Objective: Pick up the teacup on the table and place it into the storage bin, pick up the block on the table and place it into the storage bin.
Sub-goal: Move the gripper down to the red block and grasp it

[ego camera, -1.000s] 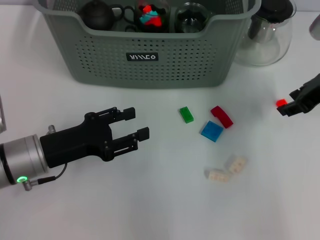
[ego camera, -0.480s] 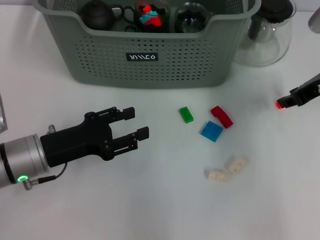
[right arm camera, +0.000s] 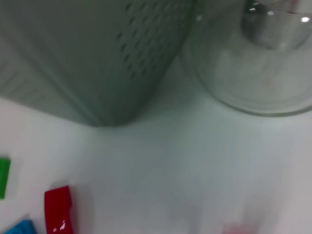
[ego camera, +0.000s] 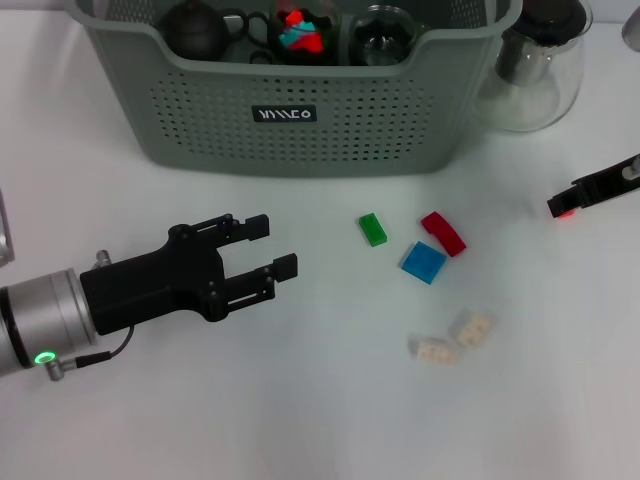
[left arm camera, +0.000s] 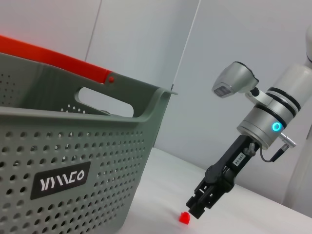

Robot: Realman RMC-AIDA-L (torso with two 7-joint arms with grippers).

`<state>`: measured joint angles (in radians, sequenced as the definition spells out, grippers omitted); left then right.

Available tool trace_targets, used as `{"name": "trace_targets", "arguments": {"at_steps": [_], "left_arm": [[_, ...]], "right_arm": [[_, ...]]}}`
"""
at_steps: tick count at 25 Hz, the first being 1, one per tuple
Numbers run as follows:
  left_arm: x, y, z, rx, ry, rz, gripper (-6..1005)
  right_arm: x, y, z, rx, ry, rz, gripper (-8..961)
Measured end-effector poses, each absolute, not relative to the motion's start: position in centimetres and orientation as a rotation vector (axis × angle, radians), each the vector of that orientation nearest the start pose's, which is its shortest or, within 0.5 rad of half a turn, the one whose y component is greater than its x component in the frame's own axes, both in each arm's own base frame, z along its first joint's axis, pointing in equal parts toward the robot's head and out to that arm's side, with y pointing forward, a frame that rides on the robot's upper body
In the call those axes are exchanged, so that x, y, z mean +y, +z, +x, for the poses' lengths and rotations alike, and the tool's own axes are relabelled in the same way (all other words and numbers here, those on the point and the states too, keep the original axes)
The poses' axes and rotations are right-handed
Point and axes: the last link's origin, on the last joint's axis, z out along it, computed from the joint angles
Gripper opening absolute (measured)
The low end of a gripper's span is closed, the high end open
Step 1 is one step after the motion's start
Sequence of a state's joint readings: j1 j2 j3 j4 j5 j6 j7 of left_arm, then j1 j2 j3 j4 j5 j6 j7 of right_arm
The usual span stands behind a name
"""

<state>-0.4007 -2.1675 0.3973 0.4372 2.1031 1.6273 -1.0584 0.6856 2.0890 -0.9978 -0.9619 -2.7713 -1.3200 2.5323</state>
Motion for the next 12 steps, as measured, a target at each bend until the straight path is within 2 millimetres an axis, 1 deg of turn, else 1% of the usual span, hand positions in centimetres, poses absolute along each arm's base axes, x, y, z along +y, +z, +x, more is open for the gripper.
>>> {"name": "trace_targets", "arguments": {"at_steps": [5, 12], "left_arm": [[25.66, -4.83, -29.51, -0.712, -0.943, -2.573, 662], [25.73, -4.89, -29.61, -0.715, -0.933, -2.569, 662]], "right_arm": [[38.82, 1.32, 26.90, 1.386, -0.365, -2.205, 392], [39.17, 0.61, 27.35, 1.382, -0.407, -2.161, 372]]}}
